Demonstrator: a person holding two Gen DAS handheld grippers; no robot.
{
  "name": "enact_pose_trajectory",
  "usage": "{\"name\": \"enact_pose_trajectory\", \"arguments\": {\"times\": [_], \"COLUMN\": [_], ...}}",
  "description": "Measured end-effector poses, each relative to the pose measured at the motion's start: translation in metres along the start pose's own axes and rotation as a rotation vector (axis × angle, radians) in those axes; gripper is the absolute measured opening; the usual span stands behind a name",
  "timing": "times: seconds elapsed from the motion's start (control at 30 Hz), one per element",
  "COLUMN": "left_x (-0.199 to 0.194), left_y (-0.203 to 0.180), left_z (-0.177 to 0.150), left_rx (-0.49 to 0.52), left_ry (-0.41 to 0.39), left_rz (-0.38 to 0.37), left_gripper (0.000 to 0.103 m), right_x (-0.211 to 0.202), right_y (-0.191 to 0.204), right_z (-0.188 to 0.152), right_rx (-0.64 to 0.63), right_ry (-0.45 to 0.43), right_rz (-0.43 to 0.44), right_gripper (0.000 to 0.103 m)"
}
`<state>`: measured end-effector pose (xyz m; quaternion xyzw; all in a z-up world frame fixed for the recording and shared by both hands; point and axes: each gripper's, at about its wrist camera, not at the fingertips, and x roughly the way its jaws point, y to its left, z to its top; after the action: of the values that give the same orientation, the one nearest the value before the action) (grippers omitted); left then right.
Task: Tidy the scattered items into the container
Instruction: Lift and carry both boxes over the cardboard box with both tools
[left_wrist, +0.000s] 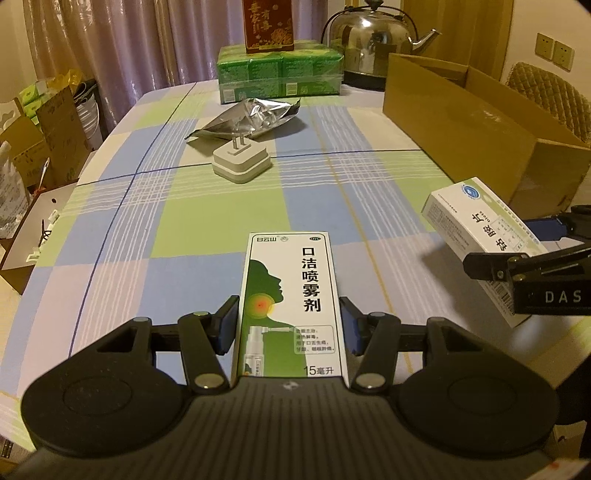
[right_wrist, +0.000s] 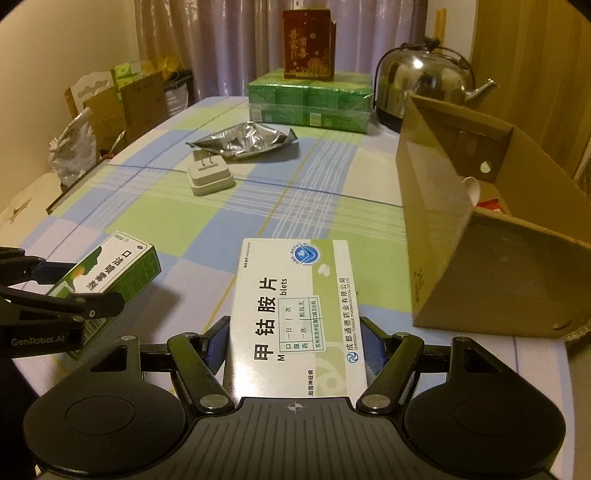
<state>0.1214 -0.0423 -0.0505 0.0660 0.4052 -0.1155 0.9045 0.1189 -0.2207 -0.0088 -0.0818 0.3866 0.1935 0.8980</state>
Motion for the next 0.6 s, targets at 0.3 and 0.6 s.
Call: {"name": "enact_pose_trajectory", "arguments": {"times": [0.3,0.6], "left_x": [-0.027,-0.050], "left_y": [-0.014,-0.027], "left_z": [-0.001,-0.001], "left_rx": [0.016,0.023], "left_ry": [-0.035,-0.075], "left_rz": [-0.015,-0.029], "left_gripper": [0.050,0.050], "right_x": [-0.030,-0.060], "right_y": [-0.003,-0.011], "right_z": [-0.006,-0.013], "right_rx": [0.019,0.037], "right_ry": [-0.035,-0.072], "right_rz": [-0.019,-0.047], "right_gripper": [0.068,0.068]}}
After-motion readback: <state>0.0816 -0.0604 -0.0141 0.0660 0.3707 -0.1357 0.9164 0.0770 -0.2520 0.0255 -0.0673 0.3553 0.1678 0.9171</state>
